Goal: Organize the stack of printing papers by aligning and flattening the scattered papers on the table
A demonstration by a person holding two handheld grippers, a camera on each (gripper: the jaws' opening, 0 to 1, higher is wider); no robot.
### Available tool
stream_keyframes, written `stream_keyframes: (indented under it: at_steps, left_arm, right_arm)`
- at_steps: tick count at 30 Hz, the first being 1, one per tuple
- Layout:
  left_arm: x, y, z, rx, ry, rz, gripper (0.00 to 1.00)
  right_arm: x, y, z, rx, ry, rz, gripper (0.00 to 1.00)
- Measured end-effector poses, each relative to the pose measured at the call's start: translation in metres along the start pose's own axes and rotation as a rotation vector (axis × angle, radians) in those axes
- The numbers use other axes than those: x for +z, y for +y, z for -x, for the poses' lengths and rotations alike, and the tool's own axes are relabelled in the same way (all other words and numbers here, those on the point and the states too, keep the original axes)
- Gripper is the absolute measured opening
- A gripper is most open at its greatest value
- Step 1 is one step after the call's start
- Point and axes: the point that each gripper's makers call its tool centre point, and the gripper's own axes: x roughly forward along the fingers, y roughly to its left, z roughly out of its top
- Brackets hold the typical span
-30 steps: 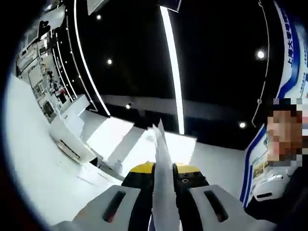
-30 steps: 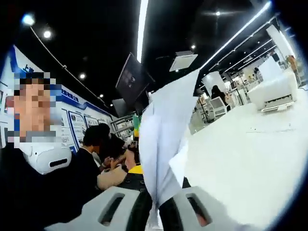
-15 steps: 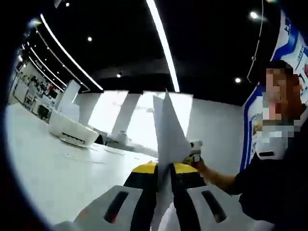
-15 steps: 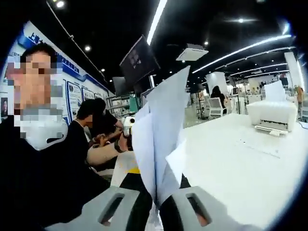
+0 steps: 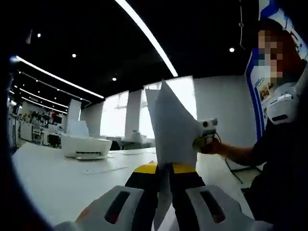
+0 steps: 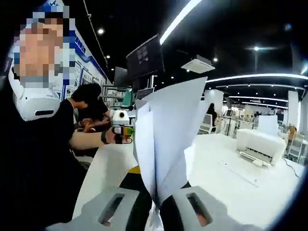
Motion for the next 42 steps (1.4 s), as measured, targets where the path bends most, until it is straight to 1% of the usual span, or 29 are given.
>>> stream_keyframes:
  at_steps: [1,2,5,7,9,10,12,16,19,22,23,24,25,26,27,32,34,36,37,39,42]
  left_arm:
    - [-0.004,0.000,0.000,0.006,0.015,-0.023,0.14]
    - [-0.006,0.000,0.000,0.007,0.019,-0.028,0.15]
    - [-0.034,0.003,0.001,0.016,0.098,-0.027,0.15]
    - [-0.046,0.006,0.003,0.034,0.127,-0.034,0.15]
    - [-0.049,0.007,0.003,0.034,0.131,-0.024,0.15]
    - [-0.048,0.006,0.004,0.033,0.121,-0.009,0.15]
    - [-0.044,0.006,0.003,0.031,0.113,-0.010,0.15]
    - [-0.039,0.006,0.002,0.025,0.112,-0.025,0.15]
    - [-0.036,0.007,0.002,0.022,0.111,-0.040,0.15]
    - [-0.034,0.006,0.002,0.016,0.106,-0.055,0.16]
    - [-0.038,0.006,0.003,0.014,0.117,-0.063,0.16]
    - [-0.042,0.005,0.003,0.014,0.132,-0.066,0.18]
    - [-0.048,0.005,0.004,0.014,0.150,-0.061,0.18]
    - [-0.048,0.005,0.004,0.011,0.148,-0.055,0.18]
    - [-0.048,0.004,0.004,0.008,0.147,-0.049,0.19]
    - [-0.047,0.001,-0.003,0.001,0.148,-0.055,0.19]
    - [-0.045,-0.001,-0.008,-0.006,0.150,-0.056,0.19]
    - [-0.040,0.000,-0.011,-0.006,0.146,-0.058,0.19]
    - [-0.035,0.002,-0.012,0.000,0.133,-0.051,0.19]
    - [-0.024,0.003,-0.014,0.006,0.103,-0.033,0.18]
    - [-0.011,0.000,-0.016,0.001,0.075,-0.041,0.18]
  right_arm:
    - [-0.002,-0.004,-0.001,-0.014,-0.005,0.005,0.00]
    - [-0.007,-0.004,-0.001,-0.012,0.004,-0.004,0.00]
    - [-0.021,-0.005,-0.002,-0.004,0.032,-0.029,0.00]
    - [-0.030,0.000,-0.004,0.024,0.054,-0.043,0.00]
    - [-0.035,-0.001,-0.005,0.018,0.065,-0.043,0.00]
    - [-0.035,-0.001,-0.004,0.021,0.056,-0.053,0.00]
    - [-0.031,0.002,-0.002,0.036,0.045,-0.056,0.00]
    - [-0.026,0.007,-0.001,0.063,0.050,-0.029,0.00]
    - [-0.023,0.007,0.000,0.072,0.046,-0.023,0.00]
    - [-0.020,0.008,-0.001,0.070,0.040,0.008,0.00]
    - [-0.021,0.009,-0.001,0.070,0.039,0.014,0.02]
    - [-0.022,0.010,-0.002,0.070,0.030,0.003,0.09]
    - [-0.026,0.010,-0.004,0.070,0.029,-0.029,0.15]
    - [-0.031,0.013,-0.005,0.089,0.044,-0.051,0.15]
    - [-0.036,0.016,-0.005,0.109,0.059,-0.072,0.11]
    - [-0.039,0.010,-0.010,0.081,0.061,-0.067,0.12]
    - [-0.038,0.009,-0.014,0.080,0.063,-0.074,0.12]
    - [-0.035,0.006,-0.014,0.072,0.074,-0.065,0.11]
    - [-0.032,0.005,-0.013,0.069,0.067,-0.063,0.11]
    - [-0.023,-0.001,-0.012,0.050,0.046,-0.065,0.06]
    - [-0.014,-0.005,-0.011,0.038,0.035,-0.028,0.01]
